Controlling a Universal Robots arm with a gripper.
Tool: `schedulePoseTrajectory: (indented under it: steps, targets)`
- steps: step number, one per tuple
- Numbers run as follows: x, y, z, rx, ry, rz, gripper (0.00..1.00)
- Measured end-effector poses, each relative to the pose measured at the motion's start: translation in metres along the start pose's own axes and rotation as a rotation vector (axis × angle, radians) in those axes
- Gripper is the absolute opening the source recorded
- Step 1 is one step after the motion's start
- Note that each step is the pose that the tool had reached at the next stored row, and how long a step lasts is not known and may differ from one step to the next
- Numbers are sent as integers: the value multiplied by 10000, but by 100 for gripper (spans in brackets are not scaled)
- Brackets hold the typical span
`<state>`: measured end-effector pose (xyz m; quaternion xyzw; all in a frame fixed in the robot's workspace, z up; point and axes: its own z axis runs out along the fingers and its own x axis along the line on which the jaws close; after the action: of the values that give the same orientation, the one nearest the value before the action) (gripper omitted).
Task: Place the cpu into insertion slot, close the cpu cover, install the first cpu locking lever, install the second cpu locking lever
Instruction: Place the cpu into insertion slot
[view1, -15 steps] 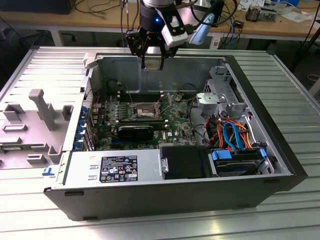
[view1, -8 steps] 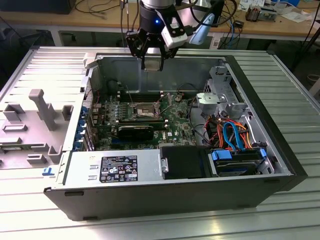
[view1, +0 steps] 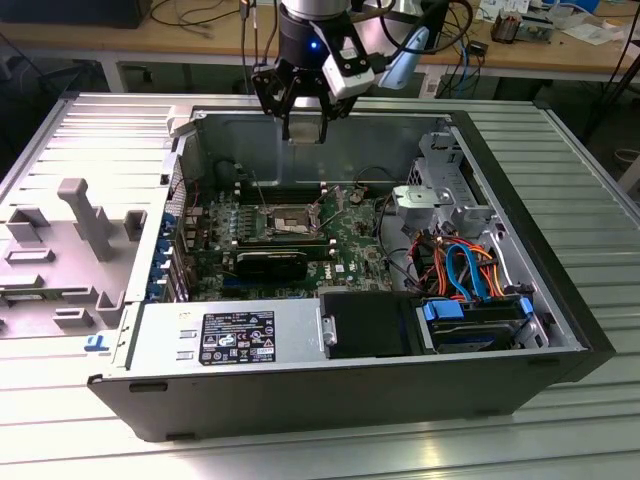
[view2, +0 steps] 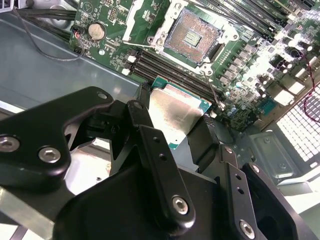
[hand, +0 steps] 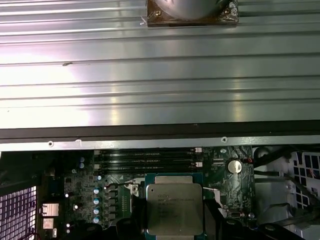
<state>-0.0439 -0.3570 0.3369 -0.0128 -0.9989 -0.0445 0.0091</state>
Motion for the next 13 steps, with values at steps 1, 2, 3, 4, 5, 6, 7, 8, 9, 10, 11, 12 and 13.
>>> schedulePoseTrajectory:
  steps: [1,2,3,4,5,6,7,8,9,10,11,12,13]
  targets:
    - [1,-1,3,1,0,-1,55]
    - [3,-4,7,2,0,-1,55]
    - [5,-5,8,3,0,0,55]
    - [6,-6,11,3,0,0,55]
    - [8,-9,15,4,0,0,55]
    - [10,-11,17,4,0,0,55]
    - [12,-14,20,5,0,1,55]
    - [16,-19,25,5,0,-1,55]
    - [17,-21,27,6,0,-1,55]
    - [18,-24,31,5,-1,0,55]
    - [19,-29,39,9,0,0,55]
    - [21,-32,42,12,0,0,55]
    - [22,-35,47,13,0,1,55]
